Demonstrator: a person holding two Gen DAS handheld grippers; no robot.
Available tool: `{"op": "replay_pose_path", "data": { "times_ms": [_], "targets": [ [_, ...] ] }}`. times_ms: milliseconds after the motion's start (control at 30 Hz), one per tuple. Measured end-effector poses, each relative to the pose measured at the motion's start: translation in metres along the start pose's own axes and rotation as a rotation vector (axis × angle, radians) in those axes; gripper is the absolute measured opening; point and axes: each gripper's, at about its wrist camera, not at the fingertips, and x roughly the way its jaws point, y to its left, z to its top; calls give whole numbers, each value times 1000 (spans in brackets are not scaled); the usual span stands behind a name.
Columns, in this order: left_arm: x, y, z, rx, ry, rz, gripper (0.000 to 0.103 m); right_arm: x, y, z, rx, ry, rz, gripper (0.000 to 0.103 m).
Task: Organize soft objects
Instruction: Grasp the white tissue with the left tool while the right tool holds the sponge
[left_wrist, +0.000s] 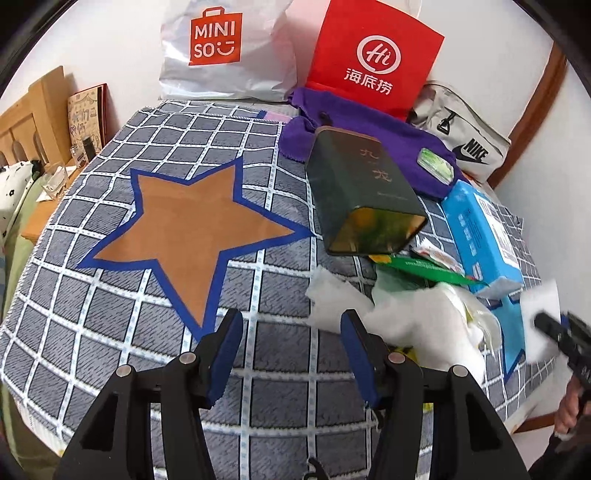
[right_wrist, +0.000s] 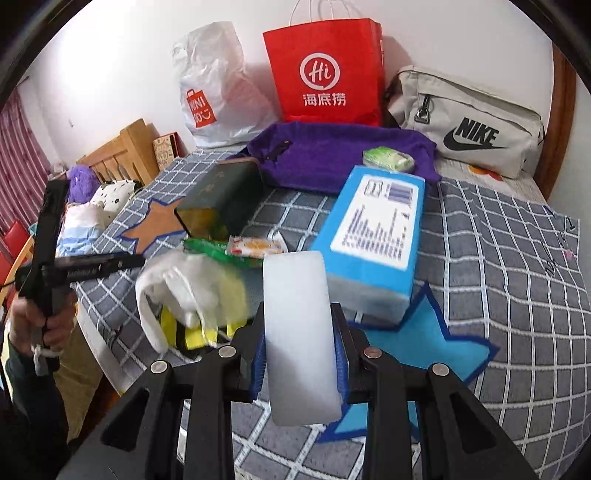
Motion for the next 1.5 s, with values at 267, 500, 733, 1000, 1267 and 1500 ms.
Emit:
{"op": "replay_pose_path", "data": {
  "times_ms": [267,500,733,1000,1267,1500],
  "targets": [
    [30,-16,11,109,8,-19,51,12,-11,-12,10,55,-32,30],
    [40,-27,5,200,-7,-35,24,30,-22,-20,36,108,-47,30],
    [31,-22,2,188,-14,-55,6,34,-27,-23,59,115,-39,30],
    [7,9,1,120,-42,44,6,27,-32,-23,79,95,-37,30],
    [2,24,-4,63,-13,53,31,24,-29,-26,70,92,-31,31],
    [-12,4,-7,141,-68,-33,57,21,-34,-28,87,89,-35,31]
  ]
}}
